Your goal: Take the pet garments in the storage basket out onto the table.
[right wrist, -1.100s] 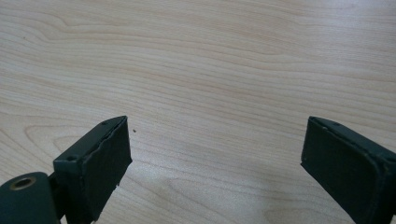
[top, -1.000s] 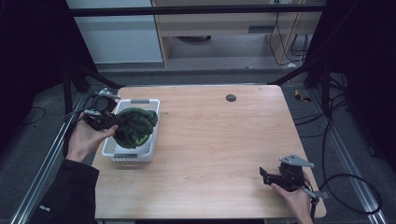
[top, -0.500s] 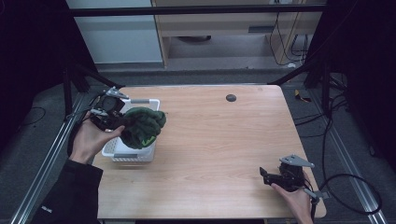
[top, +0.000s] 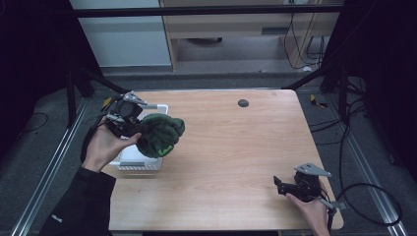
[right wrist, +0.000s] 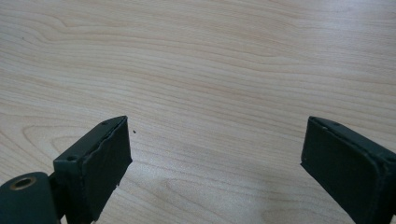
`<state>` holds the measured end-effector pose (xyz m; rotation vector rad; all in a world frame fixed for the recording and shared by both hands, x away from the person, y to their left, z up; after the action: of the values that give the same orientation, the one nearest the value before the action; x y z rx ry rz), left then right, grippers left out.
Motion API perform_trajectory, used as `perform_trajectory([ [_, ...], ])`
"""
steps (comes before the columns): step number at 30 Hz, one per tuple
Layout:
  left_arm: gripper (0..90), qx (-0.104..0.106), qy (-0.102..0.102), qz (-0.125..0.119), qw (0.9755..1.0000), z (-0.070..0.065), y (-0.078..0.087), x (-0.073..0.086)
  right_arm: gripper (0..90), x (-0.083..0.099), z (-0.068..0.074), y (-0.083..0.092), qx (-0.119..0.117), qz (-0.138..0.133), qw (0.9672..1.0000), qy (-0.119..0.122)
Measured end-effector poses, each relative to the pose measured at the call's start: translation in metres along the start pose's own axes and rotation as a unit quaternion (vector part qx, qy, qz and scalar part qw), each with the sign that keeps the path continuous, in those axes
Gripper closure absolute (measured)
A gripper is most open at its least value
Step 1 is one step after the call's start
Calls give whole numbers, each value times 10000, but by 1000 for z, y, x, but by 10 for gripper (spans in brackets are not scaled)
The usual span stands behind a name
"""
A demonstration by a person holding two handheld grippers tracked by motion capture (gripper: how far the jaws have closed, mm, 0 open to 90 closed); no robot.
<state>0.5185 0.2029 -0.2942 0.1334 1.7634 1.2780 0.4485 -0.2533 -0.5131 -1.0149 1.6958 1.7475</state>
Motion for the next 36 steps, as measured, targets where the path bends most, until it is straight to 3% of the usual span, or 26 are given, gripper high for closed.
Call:
perform_trajectory([
  [21,792,336,-465,196,9982,-42,-30,-24,83,0,-1,-1,20,-42,10000,53],
  [36,792,588,-743,554,9940,-62,-62,-31,83,0,-2,0,17,-67,10000,36],
])
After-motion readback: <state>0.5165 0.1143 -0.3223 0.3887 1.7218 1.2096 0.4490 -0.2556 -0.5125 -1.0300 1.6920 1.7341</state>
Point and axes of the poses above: each handheld gripper's, and its own axes: y roughly backward along the jaws, x roughly out of its underside, z roughly to its left, the point moved 4 cm from there along -y, roughly forward along the jaws, and after that the axes turned 10 degrees about x, right-handed, at the moved point
